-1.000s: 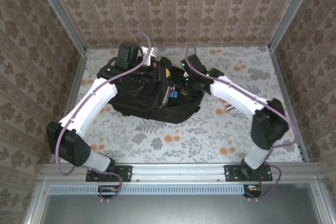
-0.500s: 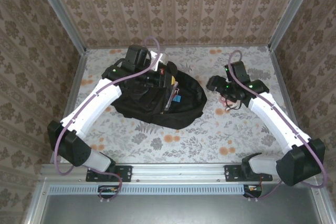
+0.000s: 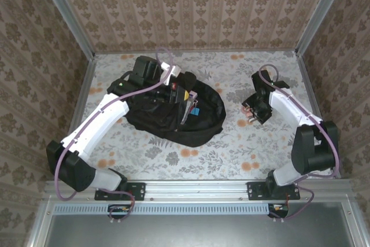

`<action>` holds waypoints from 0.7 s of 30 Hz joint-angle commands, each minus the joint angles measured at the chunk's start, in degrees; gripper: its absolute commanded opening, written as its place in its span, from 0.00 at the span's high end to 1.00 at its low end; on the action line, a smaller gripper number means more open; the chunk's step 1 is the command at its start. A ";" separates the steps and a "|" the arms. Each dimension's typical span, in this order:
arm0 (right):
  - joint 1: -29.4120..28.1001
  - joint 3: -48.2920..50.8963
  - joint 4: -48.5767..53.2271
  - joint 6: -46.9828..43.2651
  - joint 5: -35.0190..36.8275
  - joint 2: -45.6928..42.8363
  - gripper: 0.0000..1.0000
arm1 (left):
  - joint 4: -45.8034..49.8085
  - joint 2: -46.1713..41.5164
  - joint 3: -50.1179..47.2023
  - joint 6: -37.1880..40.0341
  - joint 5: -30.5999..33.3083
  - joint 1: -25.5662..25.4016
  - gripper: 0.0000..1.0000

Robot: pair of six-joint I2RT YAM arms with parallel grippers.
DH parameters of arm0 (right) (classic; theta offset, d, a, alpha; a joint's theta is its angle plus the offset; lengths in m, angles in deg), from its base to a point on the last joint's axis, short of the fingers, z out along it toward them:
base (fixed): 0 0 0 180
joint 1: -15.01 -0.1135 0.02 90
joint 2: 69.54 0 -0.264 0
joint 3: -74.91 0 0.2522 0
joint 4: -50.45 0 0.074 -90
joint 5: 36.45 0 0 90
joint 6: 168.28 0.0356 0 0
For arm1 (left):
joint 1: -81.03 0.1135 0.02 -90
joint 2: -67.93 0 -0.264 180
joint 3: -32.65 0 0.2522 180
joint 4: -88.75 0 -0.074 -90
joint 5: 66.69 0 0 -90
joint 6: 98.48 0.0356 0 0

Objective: Pack books, pencil case, and school supplies into a backpack

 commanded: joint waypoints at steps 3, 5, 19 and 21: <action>2.04 1.88 -3.68 13.78 -0.90 1.51 0.23 | -1.27 -2.47 -0.70 2.70 -2.03 0.12 1.00; 2.69 1.31 -4.05 15.88 -0.47 3.44 0.23 | -1.40 -2.69 -0.70 2.79 -2.34 0.12 1.00; 5.67 4.26 -12.18 22.08 1.29 10.14 0.27 | -3.00 -2.95 -1.31 2.02 -4.15 0.39 1.00; 6.12 4.77 -12.83 22.39 1.40 10.21 0.27 | -3.01 -3.05 -1.30 2.07 -4.28 0.41 1.00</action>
